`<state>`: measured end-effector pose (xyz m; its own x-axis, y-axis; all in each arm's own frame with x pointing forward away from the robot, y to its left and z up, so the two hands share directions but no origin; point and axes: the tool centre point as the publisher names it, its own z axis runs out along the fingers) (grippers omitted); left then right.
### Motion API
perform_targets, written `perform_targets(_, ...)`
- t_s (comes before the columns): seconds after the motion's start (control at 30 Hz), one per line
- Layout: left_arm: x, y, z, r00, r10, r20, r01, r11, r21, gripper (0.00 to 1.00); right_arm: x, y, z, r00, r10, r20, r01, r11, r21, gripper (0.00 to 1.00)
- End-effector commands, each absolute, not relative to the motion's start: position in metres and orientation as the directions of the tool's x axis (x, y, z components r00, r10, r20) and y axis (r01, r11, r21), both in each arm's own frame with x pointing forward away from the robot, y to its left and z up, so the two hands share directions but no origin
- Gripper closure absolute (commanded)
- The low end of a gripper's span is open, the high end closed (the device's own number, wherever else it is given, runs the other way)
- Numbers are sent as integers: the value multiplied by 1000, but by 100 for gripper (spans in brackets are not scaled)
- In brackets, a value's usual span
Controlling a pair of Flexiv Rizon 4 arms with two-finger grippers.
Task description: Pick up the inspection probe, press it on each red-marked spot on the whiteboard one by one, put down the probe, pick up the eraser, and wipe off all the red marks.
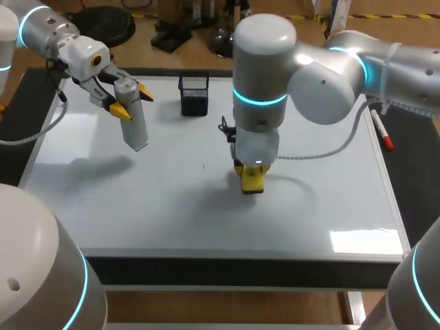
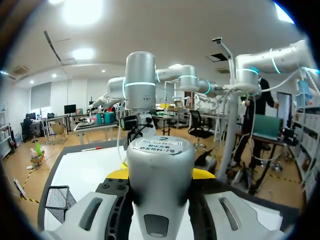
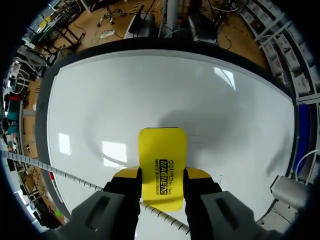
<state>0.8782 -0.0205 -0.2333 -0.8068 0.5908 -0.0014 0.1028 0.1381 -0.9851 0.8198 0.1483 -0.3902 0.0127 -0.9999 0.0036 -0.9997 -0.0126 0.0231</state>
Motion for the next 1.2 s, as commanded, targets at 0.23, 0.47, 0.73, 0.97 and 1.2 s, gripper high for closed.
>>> perform_targets(0.23, 877, -21, -232, -807, 590, -1, 104, 140, -985, 100, 822, 130, -372, -4, -999, -38, -1000, 3, 5, 100)
perform_targets(0.47, 877, -21, -232, -807, 590, -1, 104, 140, -985, 100, 822, 129, -371, -2, -999, -39, -1000, 2, 2, 100)
perform_targets(0.73, 877, -21, -232, -807, 590, -1, 104, 140, -985, 100, 822, 129, -371, -2, -999, -39, -1000, 2, 2, 100)
perform_targets(0.97, 877, -21, -232, -807, 590, -1, 104, 140, -985, 100, 828, 129, -373, -5, -999, -41, -1000, 5, 3, 100)
perform_targets(1.2, 877, -21, -232, -807, 590, -1, 104, 140, -985, 100, 875, 126, -368, 37, -999, 7, -998, -37, -54, 100)
